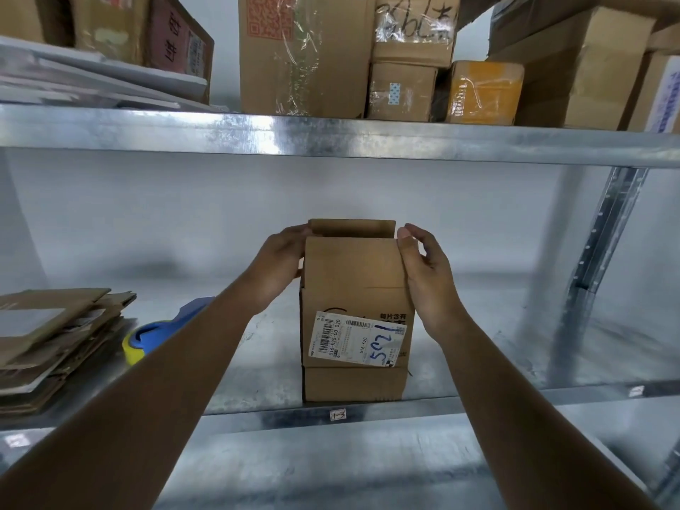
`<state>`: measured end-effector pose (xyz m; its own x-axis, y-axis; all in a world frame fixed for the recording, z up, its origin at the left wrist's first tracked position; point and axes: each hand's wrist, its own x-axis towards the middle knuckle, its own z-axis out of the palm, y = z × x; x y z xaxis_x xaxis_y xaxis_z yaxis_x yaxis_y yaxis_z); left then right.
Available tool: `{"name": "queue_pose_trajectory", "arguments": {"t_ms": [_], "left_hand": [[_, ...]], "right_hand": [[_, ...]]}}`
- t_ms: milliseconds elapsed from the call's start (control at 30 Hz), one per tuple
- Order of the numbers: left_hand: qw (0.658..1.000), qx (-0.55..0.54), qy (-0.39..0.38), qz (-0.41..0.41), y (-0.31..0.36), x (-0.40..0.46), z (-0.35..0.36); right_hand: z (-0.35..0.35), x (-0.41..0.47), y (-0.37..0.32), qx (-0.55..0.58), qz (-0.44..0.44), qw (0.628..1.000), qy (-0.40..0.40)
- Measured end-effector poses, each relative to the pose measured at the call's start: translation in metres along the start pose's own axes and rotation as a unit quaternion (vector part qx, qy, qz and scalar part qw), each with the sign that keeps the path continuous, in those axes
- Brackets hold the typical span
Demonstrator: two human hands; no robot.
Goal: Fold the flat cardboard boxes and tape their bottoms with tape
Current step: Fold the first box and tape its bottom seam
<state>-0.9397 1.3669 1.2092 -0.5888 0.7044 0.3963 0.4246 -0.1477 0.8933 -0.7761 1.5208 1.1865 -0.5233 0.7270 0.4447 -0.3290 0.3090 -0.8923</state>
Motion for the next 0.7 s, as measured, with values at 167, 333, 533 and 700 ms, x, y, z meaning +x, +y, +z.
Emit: {"name": "queue_pose_trajectory", "arguments": {"t_ms": [167,333,533,700], "left_hand": [[0.994,0.056,-0.088,0.041,-0.003,-0.001,-0.005],[0.992,0.067,-0.090,0.055,-0.011,0.005,-0.005],[0.994,0.101,-0.046,0.017,-0.012,0.002,0.001],[0.994,0.076,-0.054,0.052,-0.015,0.007,0.001]], "right_hand": [[0.001,0.000,0.003,0.016,0.000,1.000,0.013],[-0.001,-0.005,0.008,-0.082,-0.048,0.995,-0.010],[-0.004,-0.004,0.004,-0.143,-0.038,0.989,-0.008],[-0.006,0.005,0.007,-0.166,-0.032,0.986,0.007]]}}
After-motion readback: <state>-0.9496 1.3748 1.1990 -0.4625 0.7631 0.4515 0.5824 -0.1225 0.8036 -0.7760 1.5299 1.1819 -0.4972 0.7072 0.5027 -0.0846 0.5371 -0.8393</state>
